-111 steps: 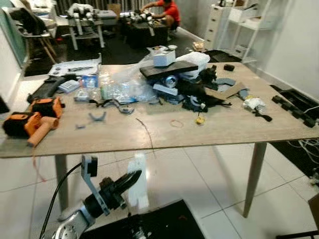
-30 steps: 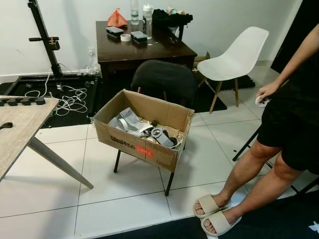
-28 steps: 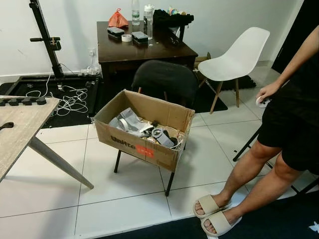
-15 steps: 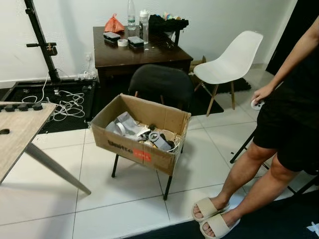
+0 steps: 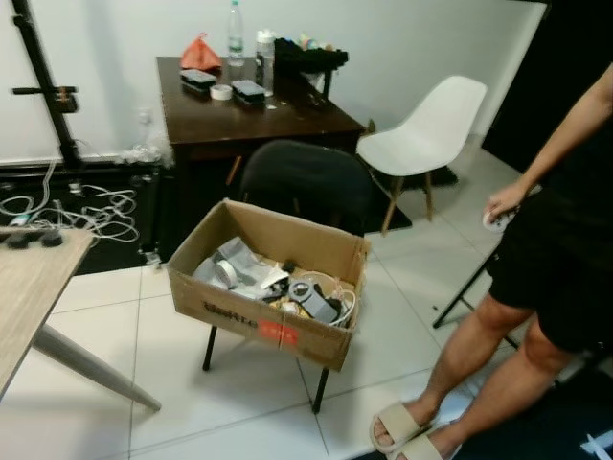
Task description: Picking trash to rubbish bin
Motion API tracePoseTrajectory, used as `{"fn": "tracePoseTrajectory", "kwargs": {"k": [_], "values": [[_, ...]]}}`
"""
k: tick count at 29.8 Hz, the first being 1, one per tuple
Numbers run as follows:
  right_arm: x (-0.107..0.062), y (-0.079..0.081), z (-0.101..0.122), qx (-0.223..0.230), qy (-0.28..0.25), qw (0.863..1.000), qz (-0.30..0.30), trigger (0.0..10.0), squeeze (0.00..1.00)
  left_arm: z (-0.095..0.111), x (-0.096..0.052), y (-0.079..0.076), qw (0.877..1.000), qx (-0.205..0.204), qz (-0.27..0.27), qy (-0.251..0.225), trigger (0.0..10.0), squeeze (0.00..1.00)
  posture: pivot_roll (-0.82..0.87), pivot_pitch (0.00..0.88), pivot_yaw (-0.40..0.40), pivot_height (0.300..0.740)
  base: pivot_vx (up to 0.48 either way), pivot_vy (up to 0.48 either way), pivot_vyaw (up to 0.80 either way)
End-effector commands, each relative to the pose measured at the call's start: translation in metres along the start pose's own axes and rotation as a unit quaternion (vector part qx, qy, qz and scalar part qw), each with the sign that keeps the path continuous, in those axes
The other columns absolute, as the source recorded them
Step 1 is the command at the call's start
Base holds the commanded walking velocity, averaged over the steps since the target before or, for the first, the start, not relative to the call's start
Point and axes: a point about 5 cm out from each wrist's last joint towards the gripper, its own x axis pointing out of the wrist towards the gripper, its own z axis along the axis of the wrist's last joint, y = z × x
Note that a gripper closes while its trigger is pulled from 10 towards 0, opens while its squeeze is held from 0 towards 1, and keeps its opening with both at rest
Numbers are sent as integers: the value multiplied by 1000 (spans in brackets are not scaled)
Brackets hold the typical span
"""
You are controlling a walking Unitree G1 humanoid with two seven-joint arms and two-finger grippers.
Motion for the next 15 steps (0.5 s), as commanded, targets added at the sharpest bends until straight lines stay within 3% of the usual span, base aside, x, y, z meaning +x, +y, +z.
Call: {"fn": "tracePoseTrajectory", "kwargs": {"k": [1, 4, 15], "values": [[-2, 12, -13, 0, 22, 1000, 22, 10000, 0, -8, 0, -4, 1000, -2, -5, 14, 10000, 0, -61, 163, 34, 740, 349, 0, -800], [-2, 12, -13, 4, 21, 1000, 22, 10000, 0, -8, 0, -5, 1000, -2, -7, 14, 10000, 0, -61, 163, 34, 740, 349, 0, -771], [-2, 12, -12, 2, 20, 1000, 23, 10000, 0, -7, 0, -6, 1000, -2, -12, 9, 10000, 0, -62, 162, 34, 740, 348, 0, 0]]}}
